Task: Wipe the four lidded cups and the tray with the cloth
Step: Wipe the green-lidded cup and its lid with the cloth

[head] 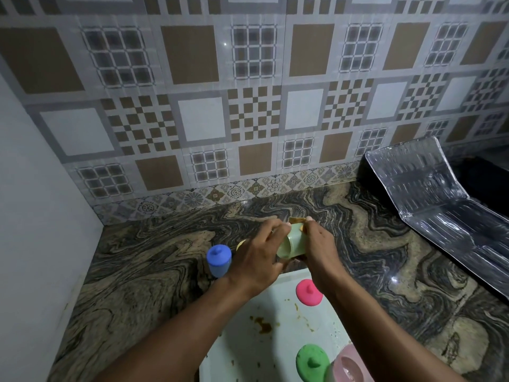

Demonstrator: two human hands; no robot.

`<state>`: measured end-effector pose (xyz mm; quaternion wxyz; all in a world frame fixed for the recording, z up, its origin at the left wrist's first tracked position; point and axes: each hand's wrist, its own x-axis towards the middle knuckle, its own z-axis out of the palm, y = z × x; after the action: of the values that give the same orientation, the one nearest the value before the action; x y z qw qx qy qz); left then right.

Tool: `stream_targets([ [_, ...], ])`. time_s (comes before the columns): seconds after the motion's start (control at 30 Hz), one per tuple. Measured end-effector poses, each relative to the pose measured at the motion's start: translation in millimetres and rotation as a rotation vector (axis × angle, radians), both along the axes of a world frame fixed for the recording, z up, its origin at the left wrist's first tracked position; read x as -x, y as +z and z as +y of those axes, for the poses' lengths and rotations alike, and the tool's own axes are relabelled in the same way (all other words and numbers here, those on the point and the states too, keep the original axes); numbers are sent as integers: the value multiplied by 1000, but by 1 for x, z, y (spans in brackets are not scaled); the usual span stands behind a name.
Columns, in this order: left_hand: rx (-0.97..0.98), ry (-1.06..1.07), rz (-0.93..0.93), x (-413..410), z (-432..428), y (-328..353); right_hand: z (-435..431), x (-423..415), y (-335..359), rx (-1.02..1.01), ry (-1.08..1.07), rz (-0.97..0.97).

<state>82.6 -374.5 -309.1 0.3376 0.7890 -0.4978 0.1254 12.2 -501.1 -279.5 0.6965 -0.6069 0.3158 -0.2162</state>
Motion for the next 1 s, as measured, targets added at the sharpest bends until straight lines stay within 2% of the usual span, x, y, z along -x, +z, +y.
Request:
stream_targets([
  [0.07, 14, -18, 91, -2, 1, 2, -1, -1, -1, 3, -12, -10],
  [0.17, 151, 43, 501, 2, -1, 5, -2, 0, -5, 24, -26, -29],
  [0.2, 183, 54, 533, 2, -2, 3, -3, 0, -6, 31, -21, -29],
  [0.27, 140, 7, 348, 0, -1, 0, -4, 0, -9, 39, -12, -32],
  [0.33, 42, -92, 88, -6, 4, -2, -6, 0, -11, 50, -13, -39],
  [0.37, 26, -105, 48, -9, 6, -1, -7, 1, -12, 63, -13, -38],
  [0.4, 28, -95, 89, -11, 7, -2, -8, 1, -13, 77, -17, -36],
  [0.5, 101, -23, 509, -5, 3, 0, -9, -1, -12, 106, -28, -46],
  [0.53, 134, -20, 579, -3, 0, -2, -8, -1, -13, 122, -29, -44],
  [0.57, 138, -16, 537, -3, 0, -4, -8, -2, -13, 135, -25, -39],
  [0.67, 81, -59, 175, -6, 5, -5, -6, -1, -14, 101, -1, -31],
  [0.7, 48, -70, 116, -8, 7, -3, -5, 0, -15, 80, -7, -39],
  [0.77, 5, -53, 196, -6, 6, 0, -6, 2, -16, 55, -27, -51],
  [0.87, 82, -16, 543, 0, 1, 1, -5, 3, -16, 66, -41, -59],
  [0.93, 106, -24, 430, 0, 2, 1, -4, 3, -16, 76, -34, -59],
  [1.0, 66, -108, 165, 0, 6, -1, -4, 2, -15, 76, -6, -53],
])
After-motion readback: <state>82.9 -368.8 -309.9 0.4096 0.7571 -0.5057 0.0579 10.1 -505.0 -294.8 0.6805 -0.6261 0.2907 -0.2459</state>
